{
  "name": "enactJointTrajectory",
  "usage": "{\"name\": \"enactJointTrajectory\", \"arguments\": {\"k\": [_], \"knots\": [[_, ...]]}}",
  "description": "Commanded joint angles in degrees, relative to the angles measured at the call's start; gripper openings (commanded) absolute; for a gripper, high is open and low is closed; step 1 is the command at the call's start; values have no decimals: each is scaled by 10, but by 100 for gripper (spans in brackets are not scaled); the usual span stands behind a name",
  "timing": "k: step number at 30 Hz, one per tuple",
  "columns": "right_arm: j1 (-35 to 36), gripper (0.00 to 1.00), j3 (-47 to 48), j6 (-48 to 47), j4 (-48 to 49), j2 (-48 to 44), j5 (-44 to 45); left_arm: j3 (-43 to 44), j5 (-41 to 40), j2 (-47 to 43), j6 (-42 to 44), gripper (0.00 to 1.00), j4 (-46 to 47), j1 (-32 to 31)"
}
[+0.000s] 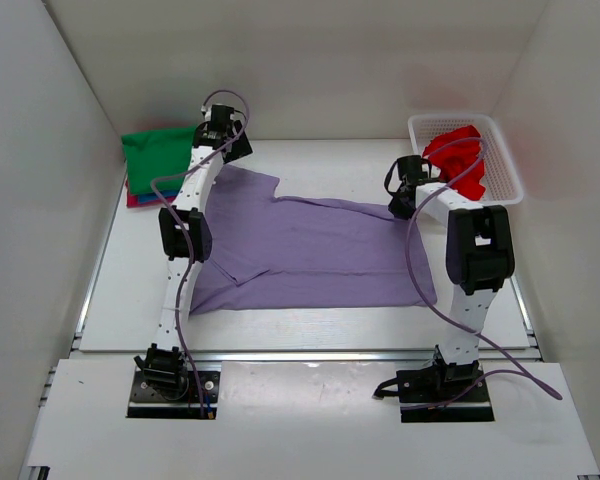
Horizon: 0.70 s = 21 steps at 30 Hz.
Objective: Fold and stack the t-shirts
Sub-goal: Grap the side of the flattened tshirt furthest away from the robot with both arms
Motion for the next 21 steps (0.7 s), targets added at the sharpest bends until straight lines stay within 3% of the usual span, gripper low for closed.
{"name": "enactJointTrajectory", "arguments": {"k": [1,9,11,13,15,16,19,21], "knots": [[-5,0,7,-3,25,-40,-1,-2,-55,-48,44,93,41,-2],[-4,0,-2,-1,30,-46,-8,1,-68,-11,102,85,54,0],[-6,1,-7,2,34,-50,-8,2,-57,-6,132,76,62,0],[-7,0,-13,3,39,-53,-8,2,-58,2,148,75,60,0],[-6,1,-18,2,41,-59,-17,1,-46,8,147,58,62,4],[-7,0,-18,5,37,-57,-18,1,-44,8,150,58,62,8],[-7,0,-16,0,42,-62,-13,1,-23,14,145,76,62,17],[-7,0,-18,-1,41,-59,-19,1,-1,11,138,79,60,22]]}}
